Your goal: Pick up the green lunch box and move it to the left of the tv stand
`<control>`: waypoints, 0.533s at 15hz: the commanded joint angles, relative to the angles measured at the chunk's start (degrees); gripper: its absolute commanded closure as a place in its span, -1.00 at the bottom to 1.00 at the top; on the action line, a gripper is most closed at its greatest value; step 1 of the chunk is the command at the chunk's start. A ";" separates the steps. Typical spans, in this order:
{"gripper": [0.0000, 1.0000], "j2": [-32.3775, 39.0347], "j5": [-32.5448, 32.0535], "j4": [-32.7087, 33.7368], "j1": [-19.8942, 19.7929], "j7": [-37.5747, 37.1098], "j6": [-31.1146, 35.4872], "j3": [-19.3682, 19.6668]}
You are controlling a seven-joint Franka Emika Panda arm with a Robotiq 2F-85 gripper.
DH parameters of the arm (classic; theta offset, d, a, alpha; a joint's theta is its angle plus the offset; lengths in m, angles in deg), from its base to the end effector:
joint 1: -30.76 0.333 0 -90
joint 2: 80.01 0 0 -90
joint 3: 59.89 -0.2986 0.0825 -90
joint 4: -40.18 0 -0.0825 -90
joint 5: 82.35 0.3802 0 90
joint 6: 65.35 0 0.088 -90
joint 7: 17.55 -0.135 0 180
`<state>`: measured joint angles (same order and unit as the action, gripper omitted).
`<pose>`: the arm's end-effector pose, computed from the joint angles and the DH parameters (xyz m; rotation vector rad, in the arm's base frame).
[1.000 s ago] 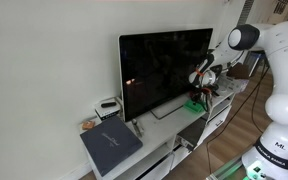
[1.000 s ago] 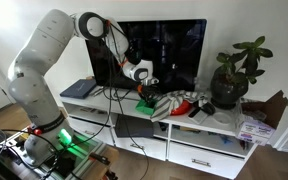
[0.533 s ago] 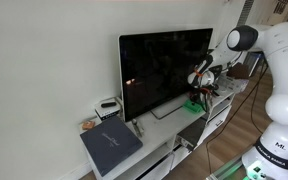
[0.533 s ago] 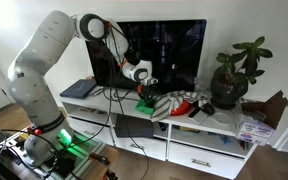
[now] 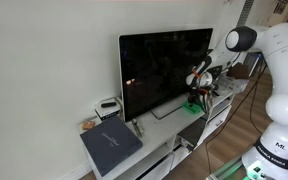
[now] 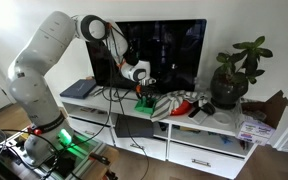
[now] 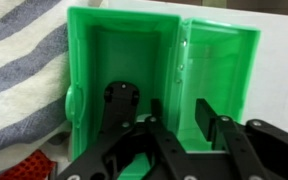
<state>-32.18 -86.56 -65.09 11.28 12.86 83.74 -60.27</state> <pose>0.5678 -0.1959 0.0298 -3.1114 -0.4064 0.1196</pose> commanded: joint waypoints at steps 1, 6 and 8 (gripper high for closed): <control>-0.47 -0.89 -0.23 0.13 -0.15 0.33 -1.70 -1.44; -1.00 -4.46 -0.19 -2.15 0.93 -1.10 -1.86 -1.57; -1.00 -7.01 -0.26 -4.26 1.75 -2.34 -2.20 -1.06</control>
<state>-34.44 -86.56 -65.42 12.14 12.27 82.98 -61.82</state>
